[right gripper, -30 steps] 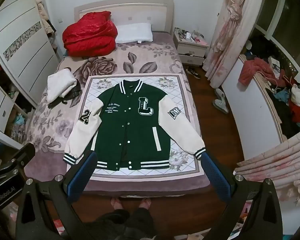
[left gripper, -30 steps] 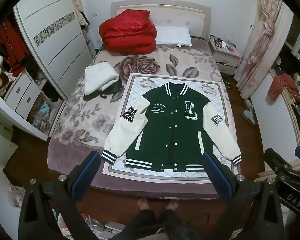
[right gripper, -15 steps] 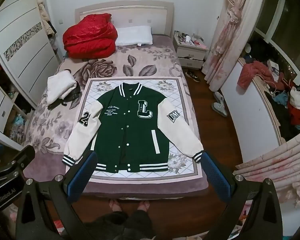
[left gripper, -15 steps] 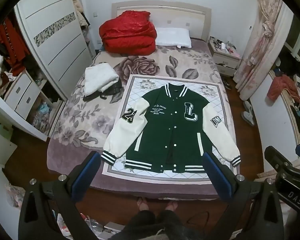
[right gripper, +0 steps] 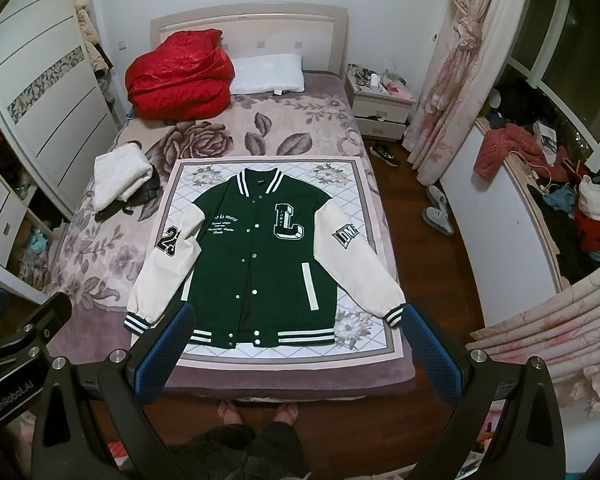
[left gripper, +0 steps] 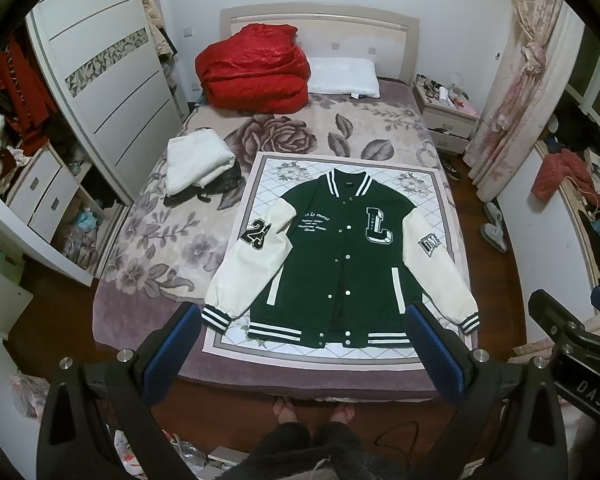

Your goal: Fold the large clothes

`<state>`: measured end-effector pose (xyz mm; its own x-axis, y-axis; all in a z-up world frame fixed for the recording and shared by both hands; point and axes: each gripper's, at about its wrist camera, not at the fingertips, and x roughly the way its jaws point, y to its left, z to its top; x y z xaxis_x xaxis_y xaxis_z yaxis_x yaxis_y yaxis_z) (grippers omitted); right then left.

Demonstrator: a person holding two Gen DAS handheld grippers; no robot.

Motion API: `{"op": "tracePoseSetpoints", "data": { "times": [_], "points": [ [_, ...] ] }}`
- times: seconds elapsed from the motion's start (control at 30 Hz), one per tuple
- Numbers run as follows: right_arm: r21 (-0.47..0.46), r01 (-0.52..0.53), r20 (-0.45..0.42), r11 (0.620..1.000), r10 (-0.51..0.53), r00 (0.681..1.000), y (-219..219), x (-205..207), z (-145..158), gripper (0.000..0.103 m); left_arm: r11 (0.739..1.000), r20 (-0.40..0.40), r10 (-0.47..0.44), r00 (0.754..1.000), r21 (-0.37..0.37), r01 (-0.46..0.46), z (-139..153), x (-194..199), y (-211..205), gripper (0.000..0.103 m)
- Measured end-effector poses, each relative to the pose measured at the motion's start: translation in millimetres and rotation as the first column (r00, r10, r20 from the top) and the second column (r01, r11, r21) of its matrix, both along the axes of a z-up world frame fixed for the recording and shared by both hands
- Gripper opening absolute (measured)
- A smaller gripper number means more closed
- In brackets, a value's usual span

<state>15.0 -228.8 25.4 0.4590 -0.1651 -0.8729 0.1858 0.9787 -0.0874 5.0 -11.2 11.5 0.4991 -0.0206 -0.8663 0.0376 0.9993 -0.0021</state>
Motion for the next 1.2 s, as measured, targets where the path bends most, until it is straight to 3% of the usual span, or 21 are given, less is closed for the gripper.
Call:
{"op": "tracePoseSetpoints", "data": {
  "times": [1.2],
  "points": [
    [0.000, -0.001, 0.007, 1.000, 0.001, 1.000, -1, 0, 1, 0.103, 1.000, 0.010, -0.001, 1.000, 0.000, 0.001, 7, 9, -15, 0.103]
  ]
}}
